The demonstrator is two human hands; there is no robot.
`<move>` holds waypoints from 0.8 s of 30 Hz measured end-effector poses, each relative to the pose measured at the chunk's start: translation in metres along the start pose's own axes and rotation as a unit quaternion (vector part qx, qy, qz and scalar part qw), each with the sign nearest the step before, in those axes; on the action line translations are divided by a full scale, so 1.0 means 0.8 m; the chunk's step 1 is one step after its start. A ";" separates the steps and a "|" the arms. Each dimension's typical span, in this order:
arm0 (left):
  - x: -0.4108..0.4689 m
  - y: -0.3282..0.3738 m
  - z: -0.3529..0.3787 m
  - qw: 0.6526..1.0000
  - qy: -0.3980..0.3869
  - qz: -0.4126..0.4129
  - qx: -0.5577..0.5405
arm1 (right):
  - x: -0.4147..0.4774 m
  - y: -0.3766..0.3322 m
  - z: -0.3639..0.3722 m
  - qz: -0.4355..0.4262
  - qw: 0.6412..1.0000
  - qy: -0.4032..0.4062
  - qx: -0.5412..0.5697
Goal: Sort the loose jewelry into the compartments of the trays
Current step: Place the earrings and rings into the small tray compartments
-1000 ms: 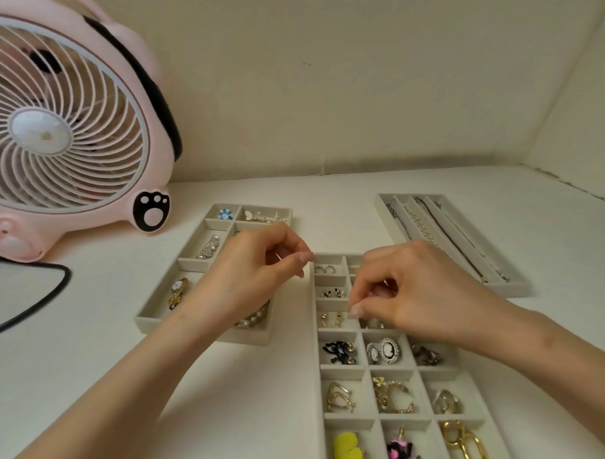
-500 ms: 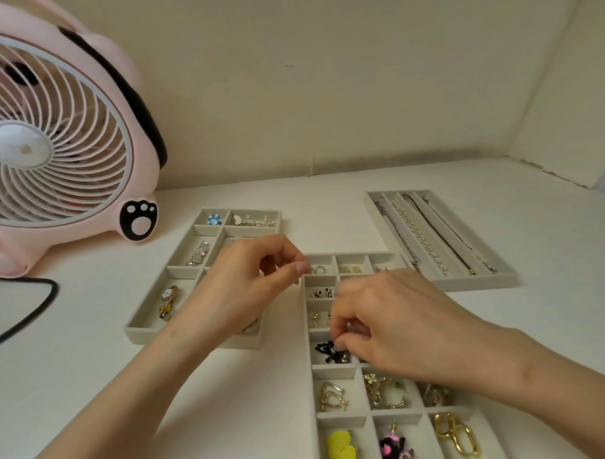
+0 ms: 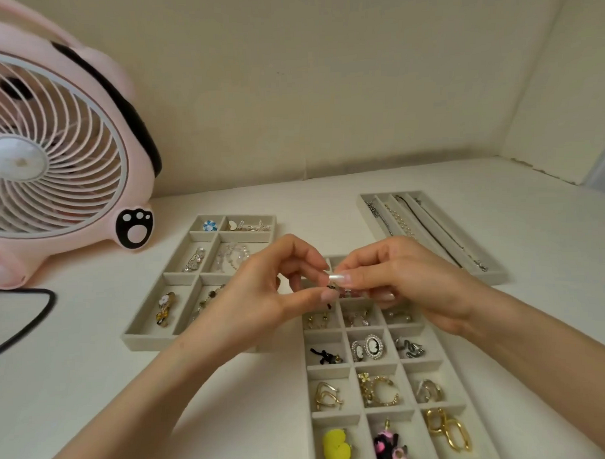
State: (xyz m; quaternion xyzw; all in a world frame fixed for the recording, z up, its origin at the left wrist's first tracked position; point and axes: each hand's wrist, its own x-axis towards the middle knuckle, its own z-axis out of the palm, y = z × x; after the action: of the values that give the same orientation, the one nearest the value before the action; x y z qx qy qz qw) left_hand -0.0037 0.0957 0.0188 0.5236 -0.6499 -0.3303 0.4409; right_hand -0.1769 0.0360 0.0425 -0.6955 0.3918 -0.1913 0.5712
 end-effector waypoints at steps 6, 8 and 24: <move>0.000 -0.003 0.003 0.999 0.037 -0.009 -0.017 | 0.004 0.007 0.004 -0.019 0.999 0.009 0.033; 0.001 -0.002 0.003 0.998 0.053 -0.010 -0.030 | 0.004 0.008 0.005 -0.034 0.998 0.004 0.050; 0.003 -0.005 0.007 0.993 0.074 -0.044 -0.080 | 0.009 0.014 0.002 -0.124 0.991 0.047 0.002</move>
State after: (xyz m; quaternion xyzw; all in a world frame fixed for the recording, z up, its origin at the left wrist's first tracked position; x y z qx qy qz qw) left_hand -0.0070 0.0924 0.0137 0.5374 -0.5632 -0.3609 0.5136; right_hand -0.1749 0.0311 0.0301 -0.7278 0.3288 -0.2938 0.5253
